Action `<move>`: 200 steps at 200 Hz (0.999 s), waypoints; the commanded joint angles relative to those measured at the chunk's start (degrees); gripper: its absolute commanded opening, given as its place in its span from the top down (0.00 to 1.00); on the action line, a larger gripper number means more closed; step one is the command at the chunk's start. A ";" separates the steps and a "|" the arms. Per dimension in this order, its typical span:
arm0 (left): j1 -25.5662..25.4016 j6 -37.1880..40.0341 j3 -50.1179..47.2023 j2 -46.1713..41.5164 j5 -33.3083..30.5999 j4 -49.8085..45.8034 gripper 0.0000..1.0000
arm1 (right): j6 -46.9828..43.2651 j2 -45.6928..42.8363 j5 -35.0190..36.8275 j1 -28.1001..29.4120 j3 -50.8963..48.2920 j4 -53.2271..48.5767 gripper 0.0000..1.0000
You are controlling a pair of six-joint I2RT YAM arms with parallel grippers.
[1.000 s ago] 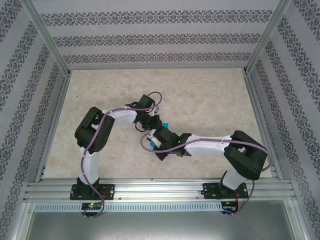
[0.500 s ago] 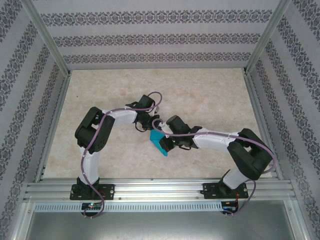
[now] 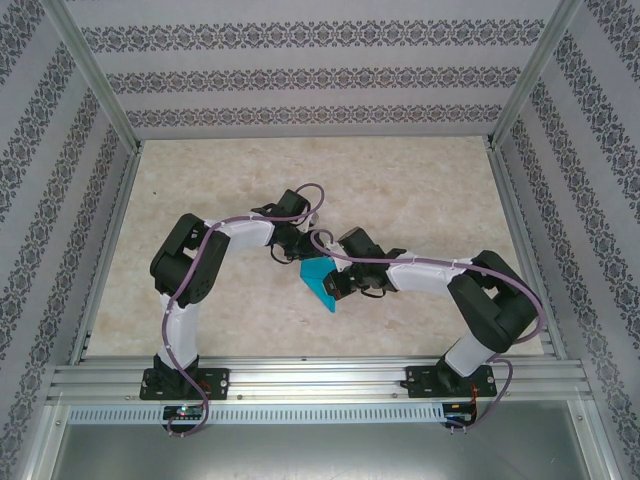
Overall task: Fold a paper plane with a square sheet of paper (fold left side to right side)
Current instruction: Third fold the triangle at the center of the table.
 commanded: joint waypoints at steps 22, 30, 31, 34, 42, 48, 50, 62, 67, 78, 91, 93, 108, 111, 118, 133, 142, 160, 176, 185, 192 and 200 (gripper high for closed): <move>-1.02 1.56 -0.20 2.54 -1.91 -1.78 0.88 | 1.54 1.48 -0.61 -1.18 -0.35 1.15 1.00; -1.01 1.52 -0.20 2.60 -1.91 -1.78 0.89 | 1.72 1.63 -0.37 -1.25 -0.35 1.15 0.99; -1.01 1.48 -0.20 2.60 -1.91 -1.78 0.88 | 1.73 1.64 -0.40 -1.29 -0.35 1.12 0.99; -1.02 1.51 -0.17 2.59 -1.91 -1.78 0.88 | 1.74 1.74 -0.40 -1.34 -0.34 1.17 0.99; -1.10 1.52 -0.12 2.68 -1.91 -1.78 0.89 | 1.83 1.93 -0.28 -1.46 -0.27 1.20 0.99; -1.04 1.52 -0.11 2.69 -1.95 -1.79 0.89 | 1.87 1.95 0.00 -1.48 -0.34 1.16 0.99; -1.07 1.56 -0.11 2.69 -1.92 -1.81 0.89 | 1.90 1.99 0.07 -1.55 -0.35 1.12 0.99; -1.03 1.58 -0.13 2.78 -1.93 -1.78 0.89 | 1.98 1.95 0.01 -1.75 -0.35 1.32 0.99; -1.09 1.52 -0.11 2.82 -1.91 -1.78 0.89 | 2.04 1.91 0.09 -1.79 -0.40 1.19 0.99; -1.10 1.52 -0.11 2.86 -1.90 -1.84 0.89 | 2.05 1.95 0.10 -1.92 -0.35 1.19 0.99; -1.11 1.59 -0.11 2.79 -1.90 -1.89 0.89 | 1.88 1.99 0.19 -2.03 -0.28 1.08 0.98; -1.10 1.60 -0.07 2.78 -1.86 -1.94 0.89 | 1.84 2.00 0.21 -2.04 -0.27 1.10 0.98; -1.10 1.65 -0.02 2.82 -1.93 -1.98 0.89 | 1.83 2.22 0.28 -2.28 -0.26 1.02 0.98; -1.11 1.67 -0.09 2.83 -1.98 -1.96 0.89 | 1.83 2.23 0.28 -2.30 -0.26 1.05 0.98; -1.11 1.61 -0.11 2.78 -1.92 -1.92 0.89 | 1.82 2.44 0.29 -2.36 -0.26 1.01 0.98; -1.11 1.61 -0.04 2.78 -1.93 -1.96 0.89 | 1.83 2.53 0.53 -2.44 -0.18 0.84 0.98; -1.10 1.63 -0.07 2.73 -1.96 -1.98 0.89 | 1.83 2.57 0.71 -2.52 -0.22 0.98 0.98; -1.15 1.70 -0.11 2.78 -1.99 -1.97 0.90 | 1.86 2.68 0.72 -2.62 -0.19 1.03 0.98; -1.10 1.71 -0.11 2.78 -1.97 -1.96 0.90 | 1.83 2.70 0.90 -2.65 -0.18 1.11 0.98; -1.10 1.72 -0.11 2.82 -1.99 -1.96 0.90 | 1.83 2.70 1.06 -2.78 -0.18 1.24 0.98; -1.16 1.71 -0.12 2.78 -1.95 -2.03 0.90 | 1.83 2.70 1.07 -2.86 -0.18 1.35 0.98; -1.10 1.72 -0.11 2.74 -1.99 -2.00 0.90 | 1.87 2.74 0.98 -2.84 -0.12 1.51 0.98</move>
